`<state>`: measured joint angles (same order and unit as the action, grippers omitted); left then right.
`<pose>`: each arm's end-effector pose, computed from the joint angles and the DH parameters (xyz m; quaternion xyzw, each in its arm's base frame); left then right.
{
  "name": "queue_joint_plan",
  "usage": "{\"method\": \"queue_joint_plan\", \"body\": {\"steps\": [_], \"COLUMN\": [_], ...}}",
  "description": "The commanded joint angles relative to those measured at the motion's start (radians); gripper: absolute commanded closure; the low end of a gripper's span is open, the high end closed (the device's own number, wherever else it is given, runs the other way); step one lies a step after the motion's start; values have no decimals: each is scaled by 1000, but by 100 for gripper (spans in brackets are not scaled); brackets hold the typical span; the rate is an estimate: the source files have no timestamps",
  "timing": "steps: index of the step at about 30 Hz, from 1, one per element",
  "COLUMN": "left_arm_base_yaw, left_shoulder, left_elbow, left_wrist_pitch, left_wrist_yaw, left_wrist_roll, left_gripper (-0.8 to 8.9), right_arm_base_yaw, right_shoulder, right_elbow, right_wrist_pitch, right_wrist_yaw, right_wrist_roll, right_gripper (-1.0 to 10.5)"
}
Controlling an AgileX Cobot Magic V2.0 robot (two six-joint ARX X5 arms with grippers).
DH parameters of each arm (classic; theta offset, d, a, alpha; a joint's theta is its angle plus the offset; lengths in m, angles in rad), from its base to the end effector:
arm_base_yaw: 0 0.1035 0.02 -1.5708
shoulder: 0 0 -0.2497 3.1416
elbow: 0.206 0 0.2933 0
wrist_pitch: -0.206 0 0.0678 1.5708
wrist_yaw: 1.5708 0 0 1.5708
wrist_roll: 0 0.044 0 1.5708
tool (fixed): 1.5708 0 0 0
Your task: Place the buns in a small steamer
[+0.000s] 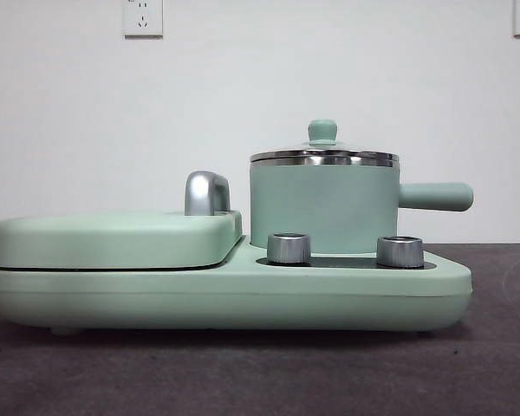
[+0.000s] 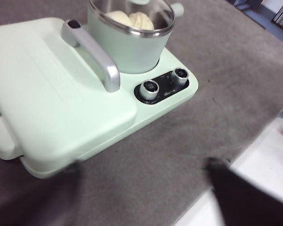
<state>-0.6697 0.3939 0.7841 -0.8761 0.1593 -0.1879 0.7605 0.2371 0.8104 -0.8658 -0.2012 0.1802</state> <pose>0.0980 -0.0865 0.3121 -0.0229 0.2684 -0.3673 0.8902 0.0607 0.0699 0.3363 0.0389 0.1807 0.4431 0.8772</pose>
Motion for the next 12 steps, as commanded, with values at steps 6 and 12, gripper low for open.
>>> {"method": "queue_joint_plan", "body": {"steps": [6,12], "left_arm_base_yaw": [-4,-4], "left_shoulder": [6,6], "left_elbow": [5,5], "left_wrist_pitch": [10,9], "left_wrist_yaw": [-3,-3], "left_wrist_roll": [-21,-19], "left_gripper": [786,786], "right_arm_base_yaw": [9,10], "right_shoulder": [3,3], "right_elbow": [8,8], "right_wrist_pitch": [2,5], "right_wrist_yaw": [-29,-28], "right_wrist_roll": [-13,-13], "right_gripper": [926,926]}}
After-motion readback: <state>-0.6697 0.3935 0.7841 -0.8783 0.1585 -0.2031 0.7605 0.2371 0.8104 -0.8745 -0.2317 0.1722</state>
